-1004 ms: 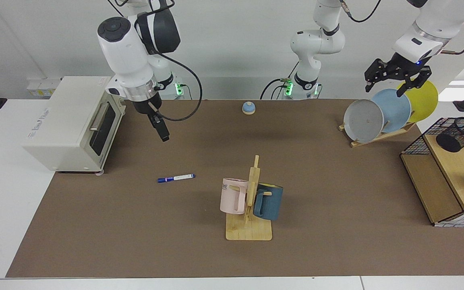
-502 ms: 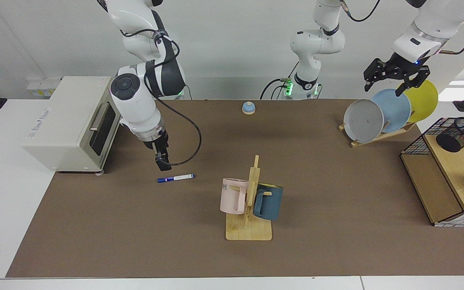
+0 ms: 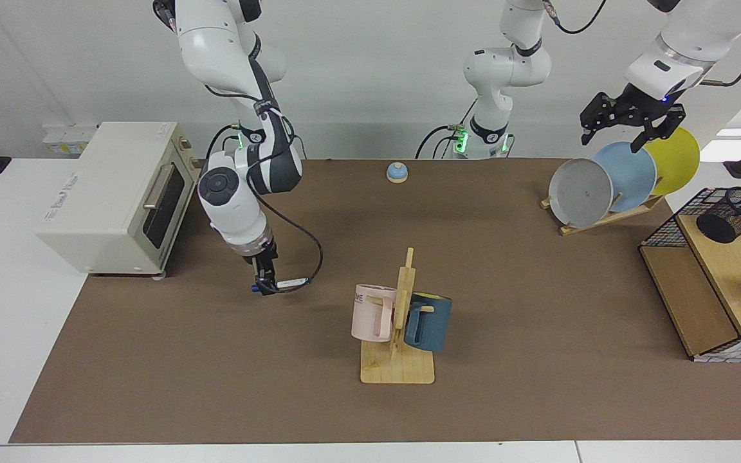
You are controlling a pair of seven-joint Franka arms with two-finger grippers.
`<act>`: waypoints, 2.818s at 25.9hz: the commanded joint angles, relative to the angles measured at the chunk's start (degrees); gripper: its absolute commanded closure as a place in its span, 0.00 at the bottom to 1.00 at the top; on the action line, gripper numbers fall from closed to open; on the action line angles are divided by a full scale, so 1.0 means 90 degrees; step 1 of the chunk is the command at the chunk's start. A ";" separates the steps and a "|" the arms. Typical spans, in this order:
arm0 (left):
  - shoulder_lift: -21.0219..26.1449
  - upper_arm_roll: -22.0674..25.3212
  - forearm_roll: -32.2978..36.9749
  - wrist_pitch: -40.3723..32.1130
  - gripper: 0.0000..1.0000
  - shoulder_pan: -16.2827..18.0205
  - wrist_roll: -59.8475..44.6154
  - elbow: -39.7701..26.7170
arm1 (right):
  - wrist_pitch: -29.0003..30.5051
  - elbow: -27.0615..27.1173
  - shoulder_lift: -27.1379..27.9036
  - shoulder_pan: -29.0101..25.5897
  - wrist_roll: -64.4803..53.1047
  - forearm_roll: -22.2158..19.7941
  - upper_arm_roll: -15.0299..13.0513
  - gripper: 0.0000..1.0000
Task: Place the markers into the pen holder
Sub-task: 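Reach the right gripper down to the blue-capped white marker, then close the right gripper around the marker body, then lift the marker with the right gripper and carry it toward the middle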
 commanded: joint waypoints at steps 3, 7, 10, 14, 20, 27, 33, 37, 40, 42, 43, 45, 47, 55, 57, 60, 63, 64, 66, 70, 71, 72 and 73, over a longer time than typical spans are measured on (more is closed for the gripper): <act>-0.0185 0.0004 0.0020 0.0002 0.00 0.0009 -0.0059 -0.0221 | 0.0507 -0.0385 -0.0024 -0.0063 -0.0507 0.0103 0.0044 0.00; -0.0185 0.0004 0.0020 0.0002 0.00 0.0009 -0.0059 -0.0231 | 0.0644 -0.0404 0.0015 -0.0082 -0.0829 0.0103 0.0044 0.00; -0.0185 0.0004 0.0020 0.0002 0.00 0.0009 -0.0059 -0.0231 | 0.0644 -0.0395 0.0035 -0.0102 -0.1171 0.0113 0.0044 0.01; -0.0185 0.0004 0.0020 -0.0008 0.00 0.0009 -0.0059 -0.0231 | 0.0673 -0.0385 0.0122 -0.0180 -0.1396 0.0103 0.0044 0.01; -0.0195 0.0004 0.0020 -0.0008 0.00 0.0009 -0.0059 -0.0231 | 0.1123 -0.0395 0.0269 -0.0258 -0.1533 0.0103 0.0034 0.02; -0.0224 0.0004 0.0020 0.0002 0.00 0.0009 -0.0059 -0.0279 | 0.1093 -0.0395 0.0269 -0.0307 -0.1563 0.0103 0.0044 0.17; -0.0224 0.0004 0.0020 0.0002 0.00 0.0009 -0.0059 -0.0280 | 0.1054 -0.0395 0.0259 -0.0278 -0.1572 0.0103 0.0044 0.21; -0.0224 0.0004 0.0020 0.0002 0.00 0.0009 -0.0059 -0.0280 | 0.1035 -0.0404 0.0259 -0.0239 -0.1553 0.0103 0.0054 0.23; -0.0224 0.0004 0.0020 0.0002 0.00 0.0009 -0.0059 -0.0280 | 0.1015 -0.0404 0.0250 -0.0219 -0.1543 0.0103 0.0054 0.28; -0.0224 0.0004 0.0020 0.0002 0.00 0.0009 -0.0059 -0.0280 | 0.1015 -0.0404 0.0250 -0.0219 -0.1543 0.0113 0.0054 0.34; -0.0224 0.0004 0.0020 0.0002 0.00 0.0009 -0.0059 -0.0280 | 0.1015 -0.0414 0.0250 -0.0219 -0.1543 0.0113 0.0054 0.38; -0.0224 0.0014 0.0020 0.0002 0.00 0.0009 -0.0059 -0.0280 | 0.1006 -0.0414 0.0250 -0.0219 -0.1543 0.0113 0.0054 0.49; -0.0224 0.0014 0.0020 0.0002 0.00 0.0009 -0.0059 -0.0280 | 0.0996 -0.0414 0.0240 -0.0219 -0.1543 0.0113 0.0054 0.62; -0.0224 0.0014 0.0020 0.0002 0.00 0.0009 -0.0049 -0.0280 | 0.0820 -0.0404 0.0181 -0.0219 -0.1572 0.0113 0.0054 1.00; -0.0224 0.0004 0.0020 0.0002 0.00 0.0009 -0.0049 -0.0280 | 0.0713 -0.0395 0.0123 -0.0219 -0.1563 0.0103 0.0054 1.00; -0.0224 0.0004 0.0020 0.0002 0.00 -0.0001 -0.0049 -0.0280 | 0.0401 -0.0326 -0.0062 -0.0219 -0.1572 0.0103 0.0063 1.00; -0.0224 0.0004 0.0010 0.0002 0.00 -0.0001 -0.0030 -0.0280 | -0.0018 -0.0297 -0.0394 -0.0219 -0.1572 0.0113 0.0073 1.00; -0.0224 0.0004 0.0001 0.0002 0.00 -0.0001 -0.0020 -0.0280 | -0.0204 -0.0268 -0.0530 -0.0209 -0.1572 0.0113 0.0083 1.00; -0.0224 0.0004 -0.0029 0.0002 0.00 -0.0001 0.0009 -0.0280 | -0.0613 -0.0190 -0.0804 -0.0209 -0.1572 0.0152 0.0083 1.00; -0.0224 -0.0016 -0.0048 -0.0008 0.00 -0.0001 0.0038 -0.0299 | -0.1600 0.0064 -0.1400 -0.0092 -0.1553 0.0308 0.0083 1.00; -0.0224 -0.0025 -0.0048 -0.0008 0.00 -0.0001 0.0038 -0.0299 | -0.1766 0.0132 -0.1498 -0.0073 -0.1534 0.0328 0.0083 1.00; -0.0234 -0.0035 -0.0048 -0.0008 0.00 -0.0011 0.0038 -0.0309 | -0.1932 0.0181 -0.1586 -0.0034 -0.1514 0.0328 0.0083 1.00; -0.0234 -0.0035 -0.0058 -0.0008 0.00 -0.0011 0.0048 -0.0309 | -0.2079 0.0220 -0.1693 0.0015 -0.1514 0.0328 0.0083 1.00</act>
